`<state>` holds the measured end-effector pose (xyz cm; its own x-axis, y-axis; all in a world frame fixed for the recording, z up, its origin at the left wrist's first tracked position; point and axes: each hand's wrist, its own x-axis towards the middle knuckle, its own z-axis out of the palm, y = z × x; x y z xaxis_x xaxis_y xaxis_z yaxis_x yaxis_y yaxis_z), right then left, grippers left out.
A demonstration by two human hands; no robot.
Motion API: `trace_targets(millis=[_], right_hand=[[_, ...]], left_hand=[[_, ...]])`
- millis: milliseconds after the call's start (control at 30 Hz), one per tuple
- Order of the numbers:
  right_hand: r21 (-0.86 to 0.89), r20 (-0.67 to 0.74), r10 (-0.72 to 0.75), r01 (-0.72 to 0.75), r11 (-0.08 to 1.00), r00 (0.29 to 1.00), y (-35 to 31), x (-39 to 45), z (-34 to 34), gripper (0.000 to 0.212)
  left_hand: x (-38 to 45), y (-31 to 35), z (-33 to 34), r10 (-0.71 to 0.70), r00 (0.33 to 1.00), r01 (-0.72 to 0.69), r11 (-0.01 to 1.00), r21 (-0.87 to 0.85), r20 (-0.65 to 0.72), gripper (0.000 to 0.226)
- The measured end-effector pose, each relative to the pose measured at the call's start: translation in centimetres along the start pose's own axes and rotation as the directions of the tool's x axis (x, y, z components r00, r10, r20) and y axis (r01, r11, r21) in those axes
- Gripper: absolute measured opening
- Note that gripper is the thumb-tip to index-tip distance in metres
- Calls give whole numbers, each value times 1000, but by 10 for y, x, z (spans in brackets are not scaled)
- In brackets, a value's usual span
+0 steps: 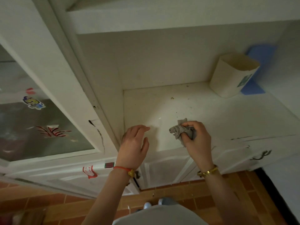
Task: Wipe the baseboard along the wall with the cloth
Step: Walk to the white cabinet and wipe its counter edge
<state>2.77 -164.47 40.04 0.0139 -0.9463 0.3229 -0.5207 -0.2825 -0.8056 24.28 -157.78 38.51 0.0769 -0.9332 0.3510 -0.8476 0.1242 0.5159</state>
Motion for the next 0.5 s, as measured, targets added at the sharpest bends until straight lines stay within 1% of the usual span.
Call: trace_targets(millis=[100,233,367,500], right_hand=[[12,9,-10,10,1000,1000,-3,16,11,28],[45,37,-59,57,997,998,-11,49,33,26],[70,58,-139,135,988,989,-22,93,67,26],[70,90,-229,223,972,969,-31,138,112,29]], left_hand=[[8,-11,15,-25,1000,25,1000,19,14,40],[18,-25,30,-57,998,56,995,83,13,39],[23,-33,41,-94,995,91,989,117,20,40],[24,-36,50,-85,996,87,991,101,-28,33]])
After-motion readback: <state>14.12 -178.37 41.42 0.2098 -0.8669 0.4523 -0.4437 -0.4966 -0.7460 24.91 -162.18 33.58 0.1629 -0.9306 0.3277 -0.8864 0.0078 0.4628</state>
